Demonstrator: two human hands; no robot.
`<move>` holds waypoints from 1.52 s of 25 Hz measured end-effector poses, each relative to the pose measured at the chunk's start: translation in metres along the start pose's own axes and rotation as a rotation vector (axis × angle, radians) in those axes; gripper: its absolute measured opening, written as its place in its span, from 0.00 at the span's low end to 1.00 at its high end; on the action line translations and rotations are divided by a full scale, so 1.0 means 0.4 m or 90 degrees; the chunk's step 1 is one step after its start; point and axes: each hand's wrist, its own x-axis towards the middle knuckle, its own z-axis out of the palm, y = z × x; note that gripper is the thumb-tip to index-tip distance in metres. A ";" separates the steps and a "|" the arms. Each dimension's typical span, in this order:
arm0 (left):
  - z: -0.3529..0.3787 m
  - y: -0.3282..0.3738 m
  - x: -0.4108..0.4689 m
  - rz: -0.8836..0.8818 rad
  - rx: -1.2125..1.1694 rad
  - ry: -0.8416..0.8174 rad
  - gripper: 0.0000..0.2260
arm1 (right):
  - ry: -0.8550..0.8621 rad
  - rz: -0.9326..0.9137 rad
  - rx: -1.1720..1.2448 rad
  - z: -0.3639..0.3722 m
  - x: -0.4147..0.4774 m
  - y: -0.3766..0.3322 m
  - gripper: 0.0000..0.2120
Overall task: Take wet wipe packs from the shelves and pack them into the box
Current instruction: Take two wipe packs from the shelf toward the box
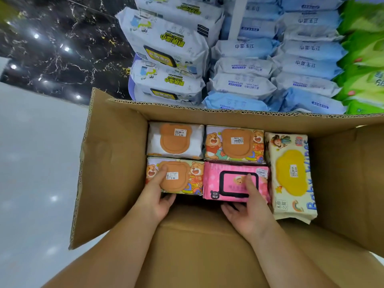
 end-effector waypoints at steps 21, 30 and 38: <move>-0.013 0.049 -0.454 0.151 0.047 -0.056 0.21 | -0.118 -0.184 -0.014 -0.041 -0.411 -0.102 0.21; 0.073 0.171 -1.051 0.350 0.077 -0.227 0.16 | -0.235 -0.365 -0.062 -0.095 -1.029 -0.282 0.24; 0.182 0.321 -1.501 0.524 0.073 -0.409 0.27 | -0.309 -0.539 -0.006 -0.105 -1.481 -0.428 0.24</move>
